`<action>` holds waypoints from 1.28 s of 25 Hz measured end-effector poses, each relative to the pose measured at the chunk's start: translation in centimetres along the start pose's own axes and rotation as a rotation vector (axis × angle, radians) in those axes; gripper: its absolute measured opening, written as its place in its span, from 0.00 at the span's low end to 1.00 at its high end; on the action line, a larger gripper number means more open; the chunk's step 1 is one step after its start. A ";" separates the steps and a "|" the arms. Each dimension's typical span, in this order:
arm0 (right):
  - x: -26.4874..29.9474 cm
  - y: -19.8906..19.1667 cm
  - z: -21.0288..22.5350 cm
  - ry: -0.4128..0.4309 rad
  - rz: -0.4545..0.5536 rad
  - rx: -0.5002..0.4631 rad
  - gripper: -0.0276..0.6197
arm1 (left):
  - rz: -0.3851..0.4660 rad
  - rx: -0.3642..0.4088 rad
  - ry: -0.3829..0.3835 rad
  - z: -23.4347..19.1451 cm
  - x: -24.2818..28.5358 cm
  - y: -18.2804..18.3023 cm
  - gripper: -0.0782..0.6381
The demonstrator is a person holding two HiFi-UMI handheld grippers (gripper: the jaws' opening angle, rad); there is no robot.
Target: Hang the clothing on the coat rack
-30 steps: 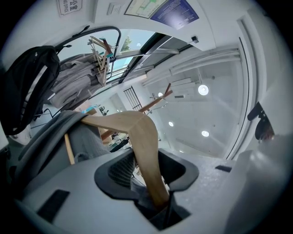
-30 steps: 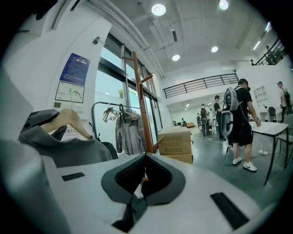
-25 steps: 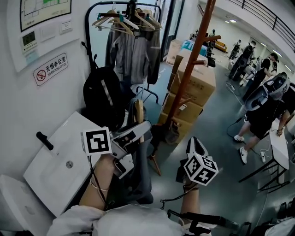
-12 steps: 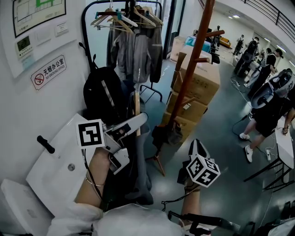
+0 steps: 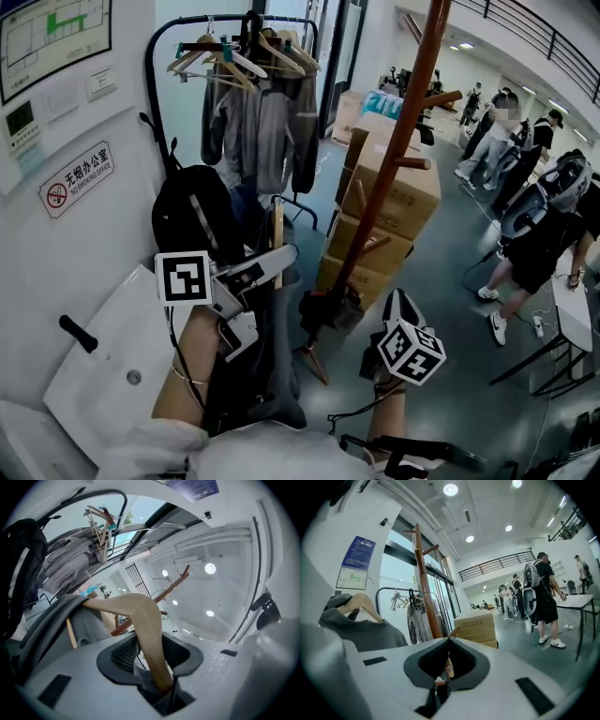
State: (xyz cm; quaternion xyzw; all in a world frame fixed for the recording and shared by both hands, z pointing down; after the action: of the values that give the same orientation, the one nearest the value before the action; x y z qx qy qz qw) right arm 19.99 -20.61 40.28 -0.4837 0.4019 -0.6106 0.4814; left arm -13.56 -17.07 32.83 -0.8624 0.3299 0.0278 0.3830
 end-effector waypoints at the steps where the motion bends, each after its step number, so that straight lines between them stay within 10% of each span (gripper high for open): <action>1: 0.8 0.3 -0.2 -0.004 0.004 0.001 0.08 | -0.001 0.002 -0.002 -0.6 0.3 0.7 0.33; 25: 13.0 3.5 -0.2 -0.165 0.070 0.046 0.08 | -0.093 -0.063 -0.069 -12.4 8.0 10.6 0.33; 32: 13.7 4.2 0.2 -0.218 0.077 0.007 0.08 | -0.198 0.085 -0.150 -13.7 10.3 12.8 0.33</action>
State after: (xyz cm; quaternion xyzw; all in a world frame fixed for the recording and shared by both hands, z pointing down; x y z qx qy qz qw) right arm 20.13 -34.93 39.07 -0.5297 0.3634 -0.5368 0.5470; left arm -15.88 -38.30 31.14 -0.8692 0.2144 0.0400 0.4438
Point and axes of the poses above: the fingertips, and each gripper's own axes: x forward along the fingers, z to its right, y out of its top, the point moved 10 cm from there along -x, backward along the fingers, and after that the axes turned 12 degrees about -y, right-handed, at the moved point
